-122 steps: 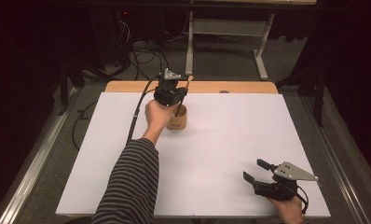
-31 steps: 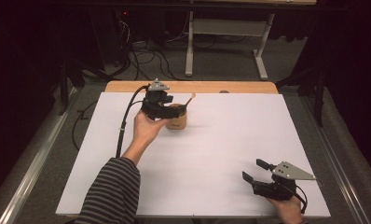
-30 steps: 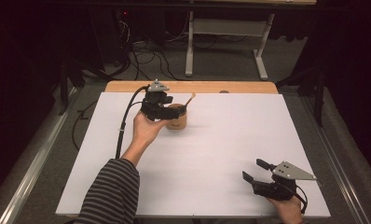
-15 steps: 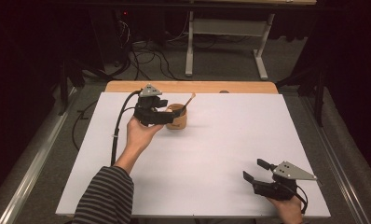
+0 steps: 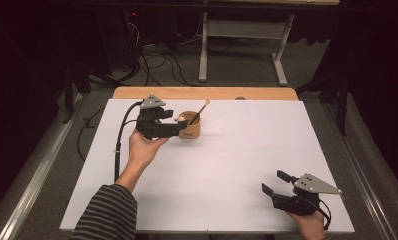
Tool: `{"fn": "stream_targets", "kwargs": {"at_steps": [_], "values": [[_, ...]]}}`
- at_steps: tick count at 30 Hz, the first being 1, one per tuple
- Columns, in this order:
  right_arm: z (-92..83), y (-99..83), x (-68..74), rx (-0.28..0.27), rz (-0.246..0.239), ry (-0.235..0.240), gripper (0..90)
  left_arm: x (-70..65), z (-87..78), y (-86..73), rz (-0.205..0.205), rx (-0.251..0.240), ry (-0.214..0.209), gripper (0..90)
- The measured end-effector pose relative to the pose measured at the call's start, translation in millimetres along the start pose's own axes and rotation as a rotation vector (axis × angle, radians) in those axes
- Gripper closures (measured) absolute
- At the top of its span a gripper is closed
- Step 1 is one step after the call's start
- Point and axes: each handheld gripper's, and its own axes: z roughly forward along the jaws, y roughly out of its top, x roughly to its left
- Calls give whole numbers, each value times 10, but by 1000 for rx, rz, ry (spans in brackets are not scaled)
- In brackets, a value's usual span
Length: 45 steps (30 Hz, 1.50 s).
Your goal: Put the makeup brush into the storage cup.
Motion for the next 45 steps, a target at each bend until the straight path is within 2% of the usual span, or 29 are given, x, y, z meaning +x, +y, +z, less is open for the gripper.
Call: {"fn": "stream_targets", "kwargs": {"at_steps": [10, 20, 30, 45], "values": [[11, 6, -4, 0, -7, 12, 287, -15, -51, -16, -3, -14, -2, 320], [28, 11, -5, 1, -6, 10, 287, -7, -114, -102, -5, -15, -7, 320], [43, 16, -11, 1, -11, 13, 287, 56, -188, -233, -18, -13, 10, 318], [47, 16, -12, 6, 1, 14, 287, 42, -269, -307, -9, -21, 4, 319]]}}
